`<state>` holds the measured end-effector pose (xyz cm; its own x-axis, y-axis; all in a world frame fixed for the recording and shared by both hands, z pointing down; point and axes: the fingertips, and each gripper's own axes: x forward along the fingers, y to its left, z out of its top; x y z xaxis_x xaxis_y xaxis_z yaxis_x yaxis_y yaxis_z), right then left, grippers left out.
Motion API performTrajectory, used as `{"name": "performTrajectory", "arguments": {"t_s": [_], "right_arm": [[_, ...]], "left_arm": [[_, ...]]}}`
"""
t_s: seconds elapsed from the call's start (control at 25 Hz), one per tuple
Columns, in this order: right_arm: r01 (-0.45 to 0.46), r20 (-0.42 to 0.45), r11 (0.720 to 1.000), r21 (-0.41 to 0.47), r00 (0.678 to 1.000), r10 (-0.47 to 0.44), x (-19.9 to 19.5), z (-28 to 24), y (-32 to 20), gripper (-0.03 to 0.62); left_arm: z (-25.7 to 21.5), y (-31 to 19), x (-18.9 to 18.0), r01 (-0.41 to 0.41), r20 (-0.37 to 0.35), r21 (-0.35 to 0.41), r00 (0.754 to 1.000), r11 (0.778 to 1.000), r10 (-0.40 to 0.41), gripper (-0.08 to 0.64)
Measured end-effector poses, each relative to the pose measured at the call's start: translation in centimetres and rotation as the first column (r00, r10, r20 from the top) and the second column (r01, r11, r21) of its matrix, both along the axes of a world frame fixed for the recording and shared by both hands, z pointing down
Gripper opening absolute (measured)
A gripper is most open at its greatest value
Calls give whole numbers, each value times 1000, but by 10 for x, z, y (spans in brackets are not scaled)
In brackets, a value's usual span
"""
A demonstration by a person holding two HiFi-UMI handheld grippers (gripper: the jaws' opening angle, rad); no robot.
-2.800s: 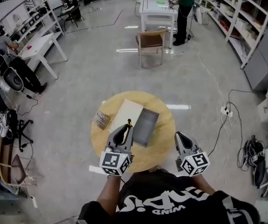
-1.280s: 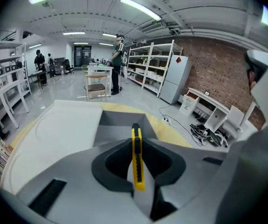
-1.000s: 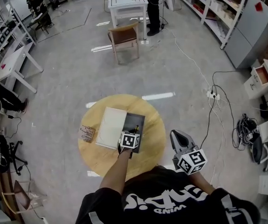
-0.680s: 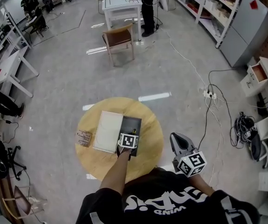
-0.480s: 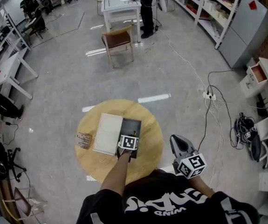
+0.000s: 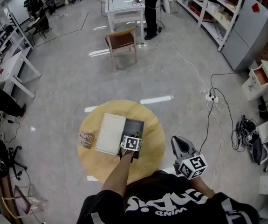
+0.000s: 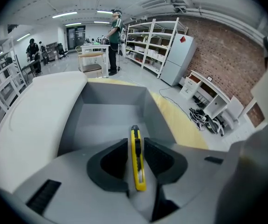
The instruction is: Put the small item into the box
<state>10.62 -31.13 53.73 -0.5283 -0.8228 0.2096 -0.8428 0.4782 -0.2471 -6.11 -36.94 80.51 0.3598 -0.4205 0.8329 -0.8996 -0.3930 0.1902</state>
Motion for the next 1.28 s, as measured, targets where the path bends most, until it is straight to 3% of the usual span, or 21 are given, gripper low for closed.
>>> {"name": "performTrajectory", "arguments": {"t_s": [0.2, 0.32, 0.48, 0.64, 0.8, 1.0, 1.28], "right_arm": [[2, 0, 1000, 3, 1000, -2, 2, 0, 0, 3], [7, 0, 1000, 6, 1000, -7, 2, -2, 0, 3], [18, 1, 1000, 15, 1000, -18, -6, -5, 2, 3], [27, -1, 999, 24, 1000, -27, -9, -7, 4, 3], [37, -3, 999, 29, 999, -37, -11, -8, 6, 3], [57, -3, 998, 40, 998, -57, -11, -11, 8, 3], [95, -4, 994, 55, 995, -95, -21, -17, 15, 3]], "left_arm": [[-9, -1, 3, 29, -33, 33, 999, 999, -28, 110], [-25, -5, -4, 78, -35, 91, 997, 993, -75, 93], [-68, -6, -18, 111, -65, 187, 993, 976, -100, 18], [-128, -1, -27, 129, -135, 292, 986, 948, -93, 9], [-188, 19, -36, 155, -203, 401, 976, 903, -77, 9], [-248, 56, -39, 163, -238, 528, 971, 834, -39, 9], [-287, 105, -64, 268, -293, 645, 952, 716, -93, 9]]}}
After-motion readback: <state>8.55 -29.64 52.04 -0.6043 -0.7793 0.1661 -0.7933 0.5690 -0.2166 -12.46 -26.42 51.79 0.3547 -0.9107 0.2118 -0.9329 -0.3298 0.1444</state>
